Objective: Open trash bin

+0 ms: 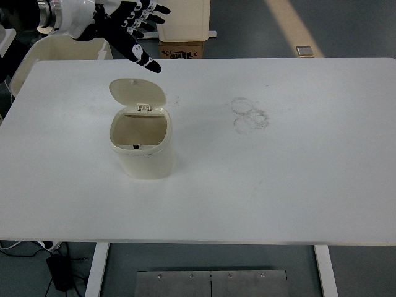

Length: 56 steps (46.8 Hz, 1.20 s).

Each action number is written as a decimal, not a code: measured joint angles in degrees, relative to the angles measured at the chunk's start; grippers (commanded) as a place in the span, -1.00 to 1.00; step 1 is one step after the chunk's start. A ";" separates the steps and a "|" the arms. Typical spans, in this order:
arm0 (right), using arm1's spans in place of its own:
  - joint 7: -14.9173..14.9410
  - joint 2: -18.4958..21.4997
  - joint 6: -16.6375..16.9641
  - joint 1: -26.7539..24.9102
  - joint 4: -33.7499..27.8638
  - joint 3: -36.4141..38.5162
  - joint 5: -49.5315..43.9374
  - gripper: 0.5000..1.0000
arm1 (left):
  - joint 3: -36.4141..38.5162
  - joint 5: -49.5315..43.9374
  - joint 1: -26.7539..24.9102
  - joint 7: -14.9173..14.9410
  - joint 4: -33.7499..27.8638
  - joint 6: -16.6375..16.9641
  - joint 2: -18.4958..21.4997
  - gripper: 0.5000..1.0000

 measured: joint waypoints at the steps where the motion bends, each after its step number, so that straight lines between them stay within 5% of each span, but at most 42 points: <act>1: 0.00 0.00 0.00 0.00 -0.01 0.00 0.00 0.97 | -0.10 0.00 0.44 -0.09 1.00 0.05 0.13 1.00; 15: 0.02 0.00 0.00 0.00 -0.01 0.00 -0.02 0.97 | -9.34 0.11 13.41 -0.42 15.81 -0.38 5.16 1.00; 29: 0.07 0.00 0.00 0.01 0.00 0.00 -0.01 0.97 | -20.01 0.27 22.26 -1.83 20.89 -0.41 10.21 1.00; 56: 0.08 0.00 0.00 -0.01 0.00 0.00 -0.01 0.97 | -47.80 0.34 52.00 -19.46 32.78 -2.78 12.47 1.00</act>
